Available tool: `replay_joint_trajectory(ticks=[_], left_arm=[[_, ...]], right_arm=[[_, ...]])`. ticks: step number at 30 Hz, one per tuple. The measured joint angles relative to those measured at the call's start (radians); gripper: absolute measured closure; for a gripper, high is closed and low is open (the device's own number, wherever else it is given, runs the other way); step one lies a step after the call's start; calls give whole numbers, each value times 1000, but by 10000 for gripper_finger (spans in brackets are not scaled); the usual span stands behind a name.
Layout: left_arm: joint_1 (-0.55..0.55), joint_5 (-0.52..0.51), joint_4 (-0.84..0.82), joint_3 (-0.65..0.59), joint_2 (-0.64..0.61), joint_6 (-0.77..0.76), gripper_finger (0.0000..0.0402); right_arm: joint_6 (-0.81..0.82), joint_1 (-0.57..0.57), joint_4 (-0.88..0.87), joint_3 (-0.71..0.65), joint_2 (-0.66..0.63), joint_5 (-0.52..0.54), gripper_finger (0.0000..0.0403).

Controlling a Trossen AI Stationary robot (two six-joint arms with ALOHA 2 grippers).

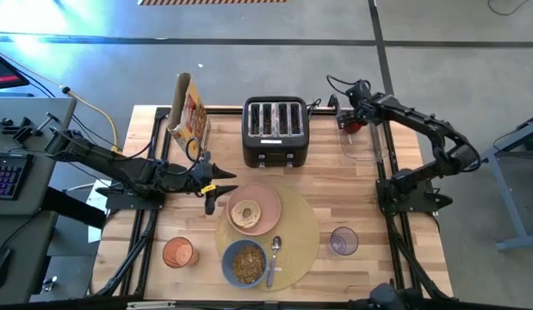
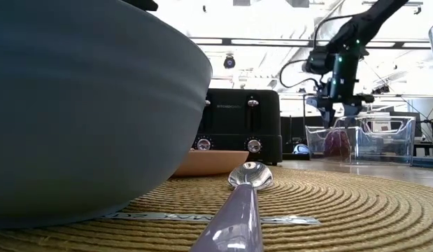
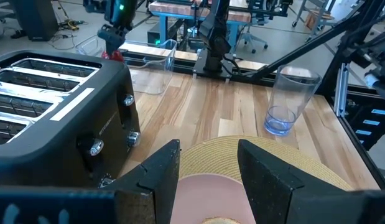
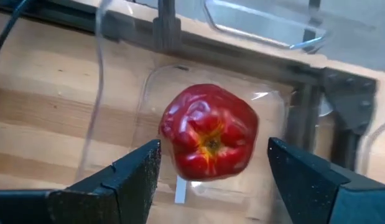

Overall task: Arrange a breakfast setting
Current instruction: Put the red apple on the plate

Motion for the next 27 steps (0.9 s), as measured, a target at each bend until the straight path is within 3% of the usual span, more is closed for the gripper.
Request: replay_joint_trajectory(ticks=[11, 27], left_arm=[[0, 0, 0, 0, 0, 0, 251], [0, 0, 0, 0, 0, 0, 251]], right_arm=[[-1, -23, 173, -100, 1, -18, 127], [100, -25, 205, -111, 61, -31, 127]])
